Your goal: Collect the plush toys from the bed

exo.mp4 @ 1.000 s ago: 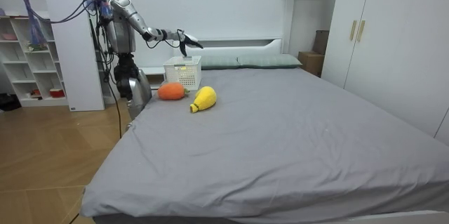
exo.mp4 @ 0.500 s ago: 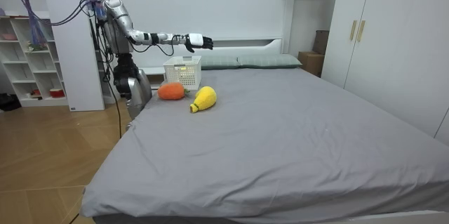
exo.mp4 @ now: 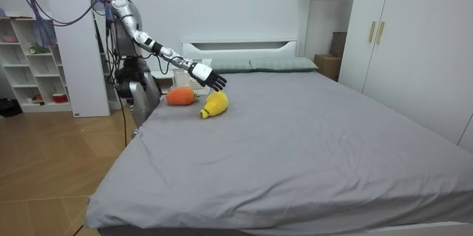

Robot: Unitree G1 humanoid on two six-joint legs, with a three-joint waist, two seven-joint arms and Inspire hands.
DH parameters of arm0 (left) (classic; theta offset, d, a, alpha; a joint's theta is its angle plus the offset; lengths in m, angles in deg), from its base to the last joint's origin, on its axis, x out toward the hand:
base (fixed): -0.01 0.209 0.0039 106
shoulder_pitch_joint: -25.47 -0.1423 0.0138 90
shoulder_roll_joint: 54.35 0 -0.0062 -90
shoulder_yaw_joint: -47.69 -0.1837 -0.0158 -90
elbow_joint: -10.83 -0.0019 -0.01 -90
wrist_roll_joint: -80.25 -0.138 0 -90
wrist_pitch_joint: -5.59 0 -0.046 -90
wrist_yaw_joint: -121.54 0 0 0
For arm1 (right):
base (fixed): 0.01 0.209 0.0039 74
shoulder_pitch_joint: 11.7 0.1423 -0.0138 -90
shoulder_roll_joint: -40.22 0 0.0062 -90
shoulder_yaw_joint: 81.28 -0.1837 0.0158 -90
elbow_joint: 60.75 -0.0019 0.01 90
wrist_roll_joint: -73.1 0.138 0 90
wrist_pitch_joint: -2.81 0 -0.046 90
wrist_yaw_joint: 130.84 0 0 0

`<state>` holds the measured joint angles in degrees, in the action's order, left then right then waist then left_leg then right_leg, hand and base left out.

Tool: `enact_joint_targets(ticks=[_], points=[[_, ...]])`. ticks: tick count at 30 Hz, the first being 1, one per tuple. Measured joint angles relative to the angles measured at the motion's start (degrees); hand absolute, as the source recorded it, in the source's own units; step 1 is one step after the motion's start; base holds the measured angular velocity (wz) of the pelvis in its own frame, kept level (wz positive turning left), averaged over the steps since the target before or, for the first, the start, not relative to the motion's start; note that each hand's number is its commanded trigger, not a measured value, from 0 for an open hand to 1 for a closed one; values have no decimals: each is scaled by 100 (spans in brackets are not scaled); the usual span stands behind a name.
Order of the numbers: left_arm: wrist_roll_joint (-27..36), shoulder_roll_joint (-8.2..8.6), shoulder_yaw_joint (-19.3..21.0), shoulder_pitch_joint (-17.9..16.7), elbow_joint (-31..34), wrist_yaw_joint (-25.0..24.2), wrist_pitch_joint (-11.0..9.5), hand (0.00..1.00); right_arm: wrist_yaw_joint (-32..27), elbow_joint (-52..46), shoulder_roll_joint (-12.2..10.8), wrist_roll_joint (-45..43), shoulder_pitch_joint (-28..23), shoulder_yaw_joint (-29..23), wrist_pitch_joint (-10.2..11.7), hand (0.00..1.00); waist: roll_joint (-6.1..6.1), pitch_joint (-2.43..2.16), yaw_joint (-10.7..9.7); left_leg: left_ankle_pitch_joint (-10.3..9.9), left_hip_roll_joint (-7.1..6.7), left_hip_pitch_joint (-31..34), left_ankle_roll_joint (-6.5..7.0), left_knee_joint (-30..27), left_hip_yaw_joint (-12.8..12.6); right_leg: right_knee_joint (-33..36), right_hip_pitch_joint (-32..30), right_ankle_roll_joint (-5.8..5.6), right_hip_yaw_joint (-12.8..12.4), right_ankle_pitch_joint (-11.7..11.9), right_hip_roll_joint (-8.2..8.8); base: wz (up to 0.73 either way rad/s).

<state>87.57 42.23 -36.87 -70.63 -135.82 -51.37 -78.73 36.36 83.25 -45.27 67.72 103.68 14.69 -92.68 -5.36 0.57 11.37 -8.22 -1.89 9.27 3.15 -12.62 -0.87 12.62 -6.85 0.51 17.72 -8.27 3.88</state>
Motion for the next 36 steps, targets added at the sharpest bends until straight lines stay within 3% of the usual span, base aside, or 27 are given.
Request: enact_joint_targets(ticks=[3, 8, 9, 11, 18, 22, 23, 24, 25, 30, 36], points=[[166, -10, -231, 185, -78, -24, -110, 0, -41, 253, 24, -216, 156, 0, 109, 0, 46, 52, -15, 0, 14, 145, 0, -1, -38, 0, -164, 7, -6, 13, 2, -11], [382, -21, -374, 386, -203, -66, -219, 0, -256, 823, 66, -403, 343, 19, 423, 0, 102, 94, 2, 1, 25, 421, -3, -16, -50, -7, -439, 15, -40, 23, 3, -2], [455, -21, -414, 455, -323, -112, -233, 0, -273, 1045, 66, -427, 399, 20, 431, 0, 132, 139, 9, 1, 25, 446, -3, -12, -49, -8, -465, 14, -39, 22, 4, 0], [479, -26, -470, 495, -445, -156, -250, 0, -271, 1199, 66, -458, 406, 28, 430, 0, 167, 163, 20, 1, 24, 546, -3, -13, -52, -7, -568, 14, -41, 22, 8, 0], [674, -70, -572, 561, -656, -157, -331, 0, -299, 1353, 76, -701, 406, 147, 446, 0, 176, 170, 7, 3, 29, 755, -3, -11, -101, -2, -806, 14, -45, 22, 8, -3], [675, -71, -622, 621, -712, -166, -419, 0, -458, 1355, 76, -878, 406, 170, 491, 21, 175, 171, 11, 3, 29, 755, -3, -7, -137, -3, -806, 14, -48, 22, 10, 0], [677, -71, -632, 621, -726, -176, -436, 0, -480, 1354, 76, -891, 406, 170, 493, 56, 175, 171, 11, 3, 28, 755, -3, -7, -140, -3, -807, 14, -47, 22, 11, 0], [690, -71, -638, 624, -743, -195, -442, 0, -524, 1354, 76, -924, 406, 170, 493, 72, 175, 171, 9, 3, 28, 759, -3, -7, -142, -3, -809, 14, -45, 22, 13, 0], [706, -71, -638, 631, -755, -232, -442, 0, -549, 1353, 76, -984, 406, 170, 493, 100, 176, 171, 7, 3, 29, 773, -3, -10, -143, -3, -818, 14, -40, 22, 13, 0], [855, -76, -694, 632, -745, -281, -440, 0, -718, 1349, 88, -1088, 407, 170, 491, 100, 193, 165, 4, 3, 32, 862, -3, -56, -138, 4, -872, 19, -21, 26, 14, 2], [888, -77, -946, 678, -737, -279, -440, 0, -843, 1350, 131, -1088, 409, 185, 492, 100, 328, 166, 6, 2, 36, 921, -3, -99, -130, 5, -887, 23, 8, 43, 13, 2]])
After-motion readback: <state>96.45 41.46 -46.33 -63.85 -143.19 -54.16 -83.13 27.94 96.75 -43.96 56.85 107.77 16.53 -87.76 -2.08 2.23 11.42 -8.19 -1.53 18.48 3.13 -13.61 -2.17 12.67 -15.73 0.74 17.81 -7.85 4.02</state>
